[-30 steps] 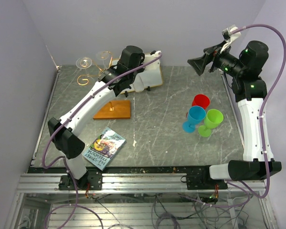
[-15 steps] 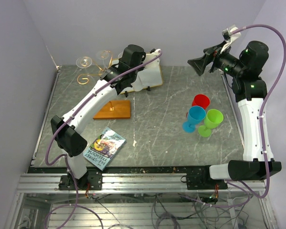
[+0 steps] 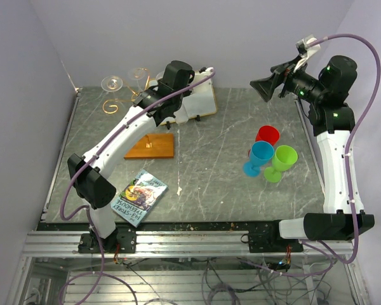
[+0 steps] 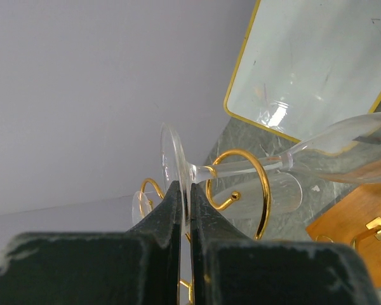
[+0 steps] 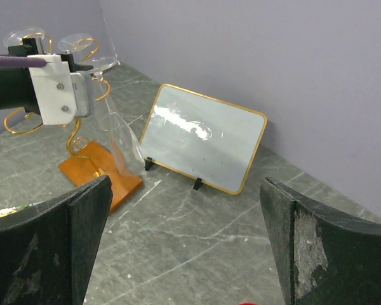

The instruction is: Place the wine glass upside down on the wine glass rack

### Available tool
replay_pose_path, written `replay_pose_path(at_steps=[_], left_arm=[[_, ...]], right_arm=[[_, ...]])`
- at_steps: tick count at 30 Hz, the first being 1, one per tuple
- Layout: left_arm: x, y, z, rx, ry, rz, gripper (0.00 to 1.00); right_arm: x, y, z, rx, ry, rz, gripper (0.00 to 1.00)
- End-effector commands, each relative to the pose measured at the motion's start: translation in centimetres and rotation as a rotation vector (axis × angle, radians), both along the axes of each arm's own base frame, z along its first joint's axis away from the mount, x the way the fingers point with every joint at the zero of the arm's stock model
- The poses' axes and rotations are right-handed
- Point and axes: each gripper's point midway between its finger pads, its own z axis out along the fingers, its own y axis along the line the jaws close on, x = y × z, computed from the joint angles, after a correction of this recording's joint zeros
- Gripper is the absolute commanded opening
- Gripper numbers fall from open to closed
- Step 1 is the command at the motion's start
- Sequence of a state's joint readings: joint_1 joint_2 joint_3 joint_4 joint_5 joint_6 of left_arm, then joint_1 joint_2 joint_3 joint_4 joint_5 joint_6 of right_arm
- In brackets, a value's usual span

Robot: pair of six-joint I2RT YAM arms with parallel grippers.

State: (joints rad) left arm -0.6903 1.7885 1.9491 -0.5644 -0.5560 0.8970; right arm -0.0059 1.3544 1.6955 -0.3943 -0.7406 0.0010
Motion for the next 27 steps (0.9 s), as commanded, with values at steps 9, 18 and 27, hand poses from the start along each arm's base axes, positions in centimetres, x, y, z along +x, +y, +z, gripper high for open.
replay_pose_path(at_steps=[9,18,27], left_arm=[[-0.8,1.2,0.0,-0.005,0.020,0.030,0.12],[-1.0,1.3,-0.1,-0.011,0.031,0.041,0.19],[-1.3,1.7,-0.3,-0.010,0.053,0.061,0.25]], right_arm=[[-0.7,-0.3,0.9,0.017,-0.037,0.008,1.00],[-0.8,-0.5,1.1,0.024,-0.038,0.008,1.00],[-0.9,-0.6,1.1,0.028,-0.039,0.011,1.00]])
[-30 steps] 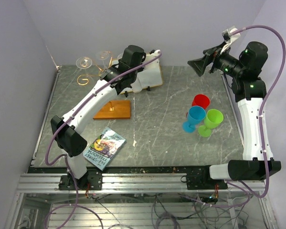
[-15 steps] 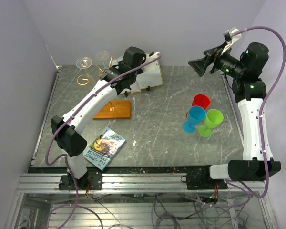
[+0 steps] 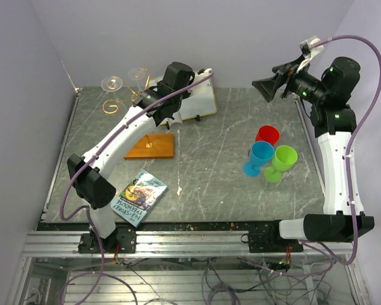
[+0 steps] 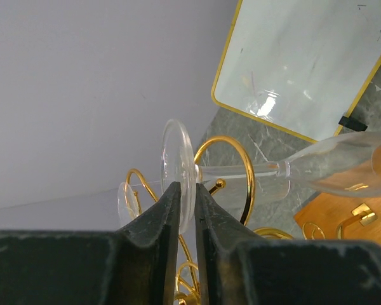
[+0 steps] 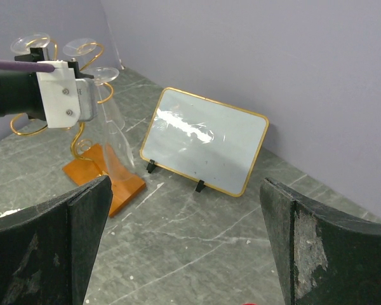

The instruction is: Place the wine glass upside down on the wine glass rack

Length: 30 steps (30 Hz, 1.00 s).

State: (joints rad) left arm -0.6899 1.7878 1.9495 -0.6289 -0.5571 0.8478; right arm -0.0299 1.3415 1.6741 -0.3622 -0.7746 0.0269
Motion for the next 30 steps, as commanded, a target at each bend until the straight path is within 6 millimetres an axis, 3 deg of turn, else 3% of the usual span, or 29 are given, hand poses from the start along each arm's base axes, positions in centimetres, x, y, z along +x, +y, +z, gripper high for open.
replay_pose_path(at_steps=[1,15,23,30], left_arm=[[-0.7,1.3,1.0,-0.006,0.000,0.043,0.25],[-1.5,1.8,1.2,-0.019,0.013,0.042,0.37],[-2.3,2.3,1.3,-0.011,0.018,0.030,0.50],[-3.0,3.0,1.7,0.006,0.016,0.035,0.53]], right_arm=[[-0.6,-0.2,0.9,0.009,-0.033,0.000,1.00],[-0.5,-0.5,0.7,0.011,-0.031,-0.004,1.00],[-0.3,-0.6,0.6,0.009,-0.030,-0.009,1.00],[-0.3,-0.7,0.6,0.012,-0.028,-0.009,1.00]])
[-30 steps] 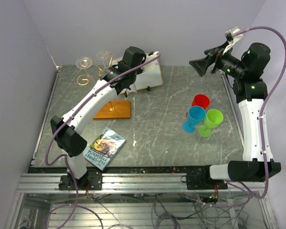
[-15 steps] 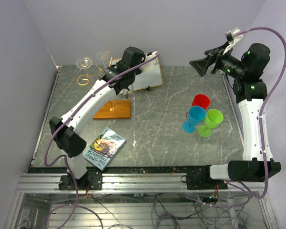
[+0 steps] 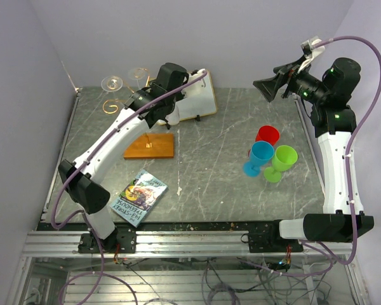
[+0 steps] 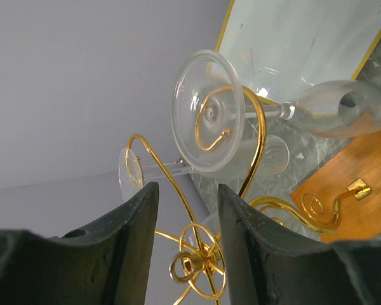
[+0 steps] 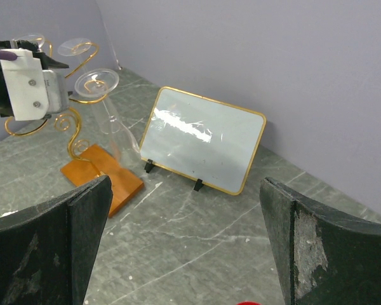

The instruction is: Place the wine glass upside down on the wine glass rack

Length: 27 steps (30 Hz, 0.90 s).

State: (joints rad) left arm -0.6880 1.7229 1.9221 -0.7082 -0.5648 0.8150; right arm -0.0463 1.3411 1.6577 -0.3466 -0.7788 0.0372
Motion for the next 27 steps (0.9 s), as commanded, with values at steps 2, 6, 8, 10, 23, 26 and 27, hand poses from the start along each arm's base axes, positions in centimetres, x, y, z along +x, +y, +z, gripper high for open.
replay_pose_path(at_steps=[2,6,8,10,23,26,27], left_arm=[[-1.2,1.3,1.3,0.010,-0.012,0.013,0.53],[-1.7,1.7,1.5,0.012,-0.006,0.010,0.55],[-1.9,1.8,1.6,0.010,0.000,0.003,0.55],[-2.3,2.0,1.8,0.001,0.003,-0.003,0.56],[-7.9,2.1,3.4,-0.233,0.065,-0.123,0.67],[-10.0,2.5,4.3,-0.326,0.088,-0.171,0.76],[-10.6,2.8,4.5,-0.352,0.097,-0.182,0.84]], right_arm=[[-0.6,-0.2,0.9,0.005,-0.035,0.003,1.00],[-0.5,-0.2,0.8,0.004,-0.034,0.002,1.00],[-0.4,-0.3,0.8,0.001,-0.037,-0.004,1.00],[-0.2,-0.5,0.7,-0.004,-0.035,-0.013,1.00],[0.7,-4.9,-2.3,-0.202,-0.027,-0.238,1.00],[0.5,-6.8,-4.8,-0.285,0.022,-0.327,1.00],[0.3,-7.3,-5.8,-0.307,0.043,-0.347,1.00]])
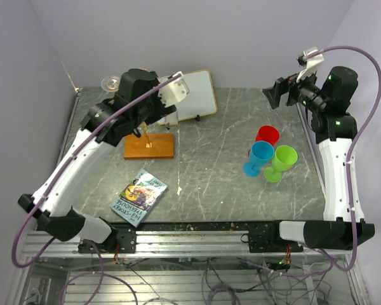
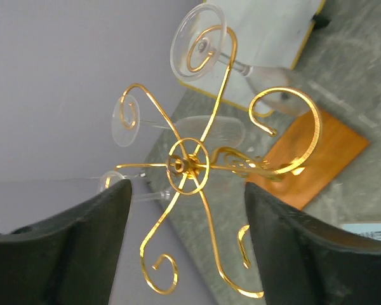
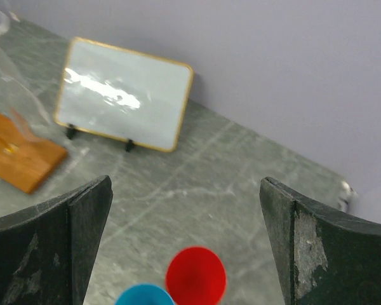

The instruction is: Place the wine glass upside down on the wine glass rack

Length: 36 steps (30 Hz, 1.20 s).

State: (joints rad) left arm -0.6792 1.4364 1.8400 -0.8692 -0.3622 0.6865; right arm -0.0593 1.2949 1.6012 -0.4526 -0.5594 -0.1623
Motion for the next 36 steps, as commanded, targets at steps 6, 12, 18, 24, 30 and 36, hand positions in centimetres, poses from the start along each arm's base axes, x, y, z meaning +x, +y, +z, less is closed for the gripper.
replay_pose_path(at_steps=[6,12,18,24,30,36], left_arm=[[-5.9,1.3,0.8,-0.256,0.110,-0.152,1.00],[-7.6,3.8,0.6,-0.346,0.110,-0.137,0.99],[-9.4,5.8,1.4,-0.424,0.080,-0.119,1.00],[-10.3,7.4,1.3,-0.456,0.057,-0.086,0.99],[-11.1,7.8,1.3,-0.481,0.054,-0.088,0.99],[-10.9,7.9,1.1,-0.493,0.058,-0.082,1.00]], right_arm=[[-1.5,-6.3,-6.7,-0.177,0.119,-0.263,1.00],[-1.2,-9.3,-9.5,-0.213,0.202,-0.373,0.94],[-0.6,-10.1,-14.7,-0.246,0.390,-0.380,0.84],[-1.1,-10.0,-18.7,-0.262,0.529,-0.353,0.73],[-1.4,-9.9,-22.5,-0.270,0.645,-0.328,0.62],[-0.7,-9.6,-23.9,-0.268,0.692,-0.301,0.51]])
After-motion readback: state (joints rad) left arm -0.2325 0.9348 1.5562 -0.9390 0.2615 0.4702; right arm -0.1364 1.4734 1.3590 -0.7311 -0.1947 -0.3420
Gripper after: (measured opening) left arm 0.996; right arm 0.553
